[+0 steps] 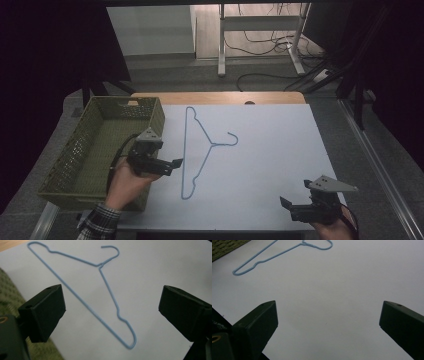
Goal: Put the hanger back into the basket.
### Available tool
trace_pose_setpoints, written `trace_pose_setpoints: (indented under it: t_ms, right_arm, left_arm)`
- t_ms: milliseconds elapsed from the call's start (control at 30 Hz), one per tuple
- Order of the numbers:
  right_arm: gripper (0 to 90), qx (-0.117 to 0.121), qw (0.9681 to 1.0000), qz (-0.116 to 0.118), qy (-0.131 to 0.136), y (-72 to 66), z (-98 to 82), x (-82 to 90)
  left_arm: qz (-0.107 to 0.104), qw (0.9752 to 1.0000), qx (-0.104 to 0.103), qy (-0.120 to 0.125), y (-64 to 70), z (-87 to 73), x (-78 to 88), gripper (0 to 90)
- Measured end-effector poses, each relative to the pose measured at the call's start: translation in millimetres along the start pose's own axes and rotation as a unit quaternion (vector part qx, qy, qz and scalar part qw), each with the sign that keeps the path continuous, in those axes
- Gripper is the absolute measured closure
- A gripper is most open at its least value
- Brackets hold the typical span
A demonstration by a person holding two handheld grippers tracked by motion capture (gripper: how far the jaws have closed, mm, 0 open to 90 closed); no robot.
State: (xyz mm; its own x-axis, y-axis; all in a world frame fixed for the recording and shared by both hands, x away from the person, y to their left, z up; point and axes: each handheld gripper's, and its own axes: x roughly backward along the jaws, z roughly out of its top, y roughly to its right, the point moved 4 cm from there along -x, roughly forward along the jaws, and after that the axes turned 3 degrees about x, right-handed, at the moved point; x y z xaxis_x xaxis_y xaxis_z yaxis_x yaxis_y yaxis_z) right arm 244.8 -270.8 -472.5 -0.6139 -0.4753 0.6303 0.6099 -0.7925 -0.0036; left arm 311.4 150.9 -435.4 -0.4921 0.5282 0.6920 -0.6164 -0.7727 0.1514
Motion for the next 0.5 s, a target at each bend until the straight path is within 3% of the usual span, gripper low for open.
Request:
trace_pose_setpoints:
  t_ms: [33,233,500]
  right_arm:
    - [2.0,0.000,1.0000,0.000,0.000,0.2,-0.3,-0.1]
    - [2.0,0.000,1.0000,0.001,0.000,0.6,-0.6,-0.1]
    - [2.1,0.002,1.0000,0.001,-0.003,0.6,-1.6,-1.5]
  left_arm:
    - [0.003,0.9999,-0.010,-0.002,3.9,3.9,-8.4,8.3]
    - [0.001,0.9998,-0.020,-0.005,11.0,10.6,-31.3,9.4]
    - [-0.007,0.9999,0.002,-0.008,4.0,9.5,-60.5,16.8]
